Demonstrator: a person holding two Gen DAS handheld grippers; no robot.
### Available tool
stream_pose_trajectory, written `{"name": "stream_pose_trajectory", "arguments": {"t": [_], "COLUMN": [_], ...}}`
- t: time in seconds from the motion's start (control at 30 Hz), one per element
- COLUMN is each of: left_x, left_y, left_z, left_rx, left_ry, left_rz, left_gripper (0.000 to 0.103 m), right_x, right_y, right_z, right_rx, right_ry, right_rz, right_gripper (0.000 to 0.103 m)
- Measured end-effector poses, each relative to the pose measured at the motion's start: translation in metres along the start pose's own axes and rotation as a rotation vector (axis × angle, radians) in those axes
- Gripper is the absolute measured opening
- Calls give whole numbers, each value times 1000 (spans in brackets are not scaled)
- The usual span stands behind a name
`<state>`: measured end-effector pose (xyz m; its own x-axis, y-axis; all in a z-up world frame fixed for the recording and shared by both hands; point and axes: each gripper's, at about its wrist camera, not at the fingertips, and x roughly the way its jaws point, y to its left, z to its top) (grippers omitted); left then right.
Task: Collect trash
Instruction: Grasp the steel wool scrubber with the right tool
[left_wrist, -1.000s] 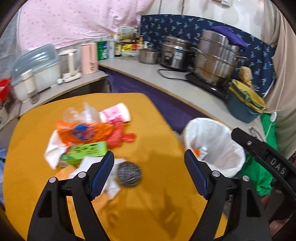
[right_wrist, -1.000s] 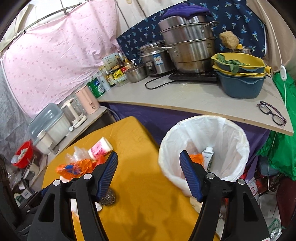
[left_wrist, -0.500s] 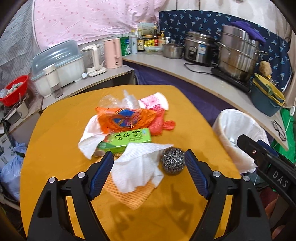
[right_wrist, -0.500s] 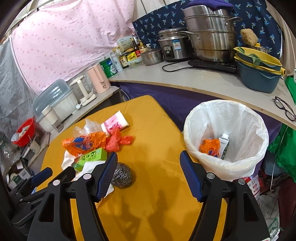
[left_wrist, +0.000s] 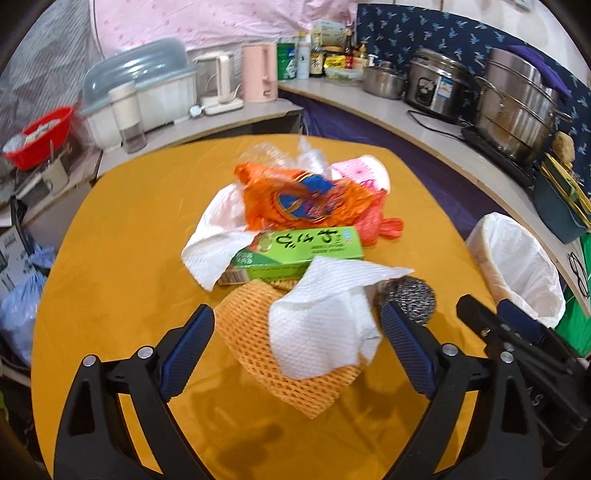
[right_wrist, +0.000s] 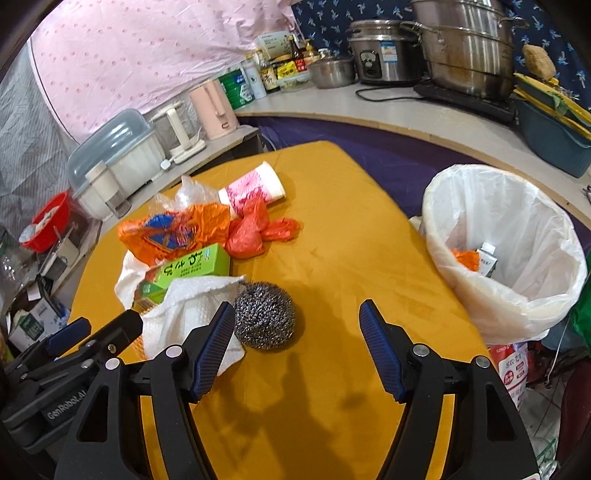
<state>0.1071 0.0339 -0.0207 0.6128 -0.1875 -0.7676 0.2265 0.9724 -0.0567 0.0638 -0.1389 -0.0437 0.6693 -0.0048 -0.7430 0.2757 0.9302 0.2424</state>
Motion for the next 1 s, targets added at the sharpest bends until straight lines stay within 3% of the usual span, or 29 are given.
{"name": "stream_pose_trajectory", "arguments": {"t": [0.4, 0.8, 0.83, 0.93, 1.0], "left_x": [23, 36, 37, 39, 38], "left_y": [11, 21, 21, 21, 19], "left_z": [1, 1, 1, -1, -1], "left_rx": [-38, -90, -93, -96, -99], "left_ry": [49, 92, 93, 103, 100], "left_rz": [3, -5, -6, -15, -25], "left_gripper": [90, 90, 90, 90, 90], "right_x": [50, 72, 73, 72, 65], "right_y": [11, 11, 10, 12, 12], "right_z": [-2, -1, -2, -2, -2], "right_rx": [-19, 5, 11, -5, -18], "right_ry": [70, 110, 117, 110, 93], "right_rz": [7, 84, 96, 122, 95], "right_gripper": [68, 68, 67, 48, 48]}}
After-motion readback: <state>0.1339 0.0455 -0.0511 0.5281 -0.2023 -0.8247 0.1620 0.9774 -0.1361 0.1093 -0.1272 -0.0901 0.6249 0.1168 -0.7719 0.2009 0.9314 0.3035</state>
